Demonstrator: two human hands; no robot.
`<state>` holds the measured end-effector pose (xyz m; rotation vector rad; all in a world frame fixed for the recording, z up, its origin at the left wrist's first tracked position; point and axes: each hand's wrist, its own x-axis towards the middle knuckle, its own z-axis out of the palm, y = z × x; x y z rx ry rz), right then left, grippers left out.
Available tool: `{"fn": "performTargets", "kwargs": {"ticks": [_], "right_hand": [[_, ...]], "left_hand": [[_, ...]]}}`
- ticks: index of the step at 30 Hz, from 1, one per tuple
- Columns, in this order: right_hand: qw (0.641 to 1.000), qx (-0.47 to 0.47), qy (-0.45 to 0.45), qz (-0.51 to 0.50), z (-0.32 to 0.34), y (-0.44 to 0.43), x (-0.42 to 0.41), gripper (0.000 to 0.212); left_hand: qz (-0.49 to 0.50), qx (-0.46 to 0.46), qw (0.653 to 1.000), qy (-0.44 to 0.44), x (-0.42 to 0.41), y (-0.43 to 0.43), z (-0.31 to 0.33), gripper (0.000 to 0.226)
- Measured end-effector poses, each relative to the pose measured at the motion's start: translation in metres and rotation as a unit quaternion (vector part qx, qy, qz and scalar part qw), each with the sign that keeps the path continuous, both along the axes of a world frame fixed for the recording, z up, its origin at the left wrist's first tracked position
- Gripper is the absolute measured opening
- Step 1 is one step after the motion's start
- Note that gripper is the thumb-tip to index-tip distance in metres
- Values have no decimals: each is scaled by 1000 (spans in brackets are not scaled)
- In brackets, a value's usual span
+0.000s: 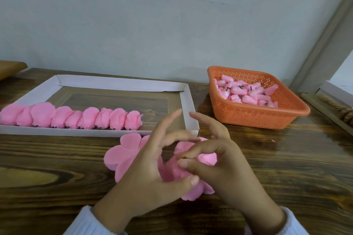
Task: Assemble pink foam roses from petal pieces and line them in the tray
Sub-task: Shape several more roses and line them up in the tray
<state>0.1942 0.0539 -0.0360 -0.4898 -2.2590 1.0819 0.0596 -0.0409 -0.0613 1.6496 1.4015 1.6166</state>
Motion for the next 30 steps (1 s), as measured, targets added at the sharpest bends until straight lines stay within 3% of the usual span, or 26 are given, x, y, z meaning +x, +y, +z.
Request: {"fn": "performTargets", "kwargs": {"ticks": [4, 9, 21, 24, 27, 30], "right_hand": [[998, -32, -13, 54, 3, 0, 1, 15], [992, -89, 24, 89, 3, 4, 1, 16], [979, -187, 77, 13, 6, 4, 3, 14], [982, -179, 48, -18, 5, 6, 4, 21], [994, -104, 17, -37, 4, 10, 5, 5], [994, -95, -14, 45, 4, 17, 9, 21]], "left_hand": [[-71, -66, 994, -48, 4, 1, -3, 101], [-60, -94, 993, -44, 8, 6, -7, 99], [-48, -149, 983, -94, 9, 9, -14, 71], [-62, -194, 974, -99, 7, 9, -16, 73], [-51, -223, 967, -113, 7, 11, -18, 73], [-34, -217, 971, -90, 8, 13, -18, 81]]}}
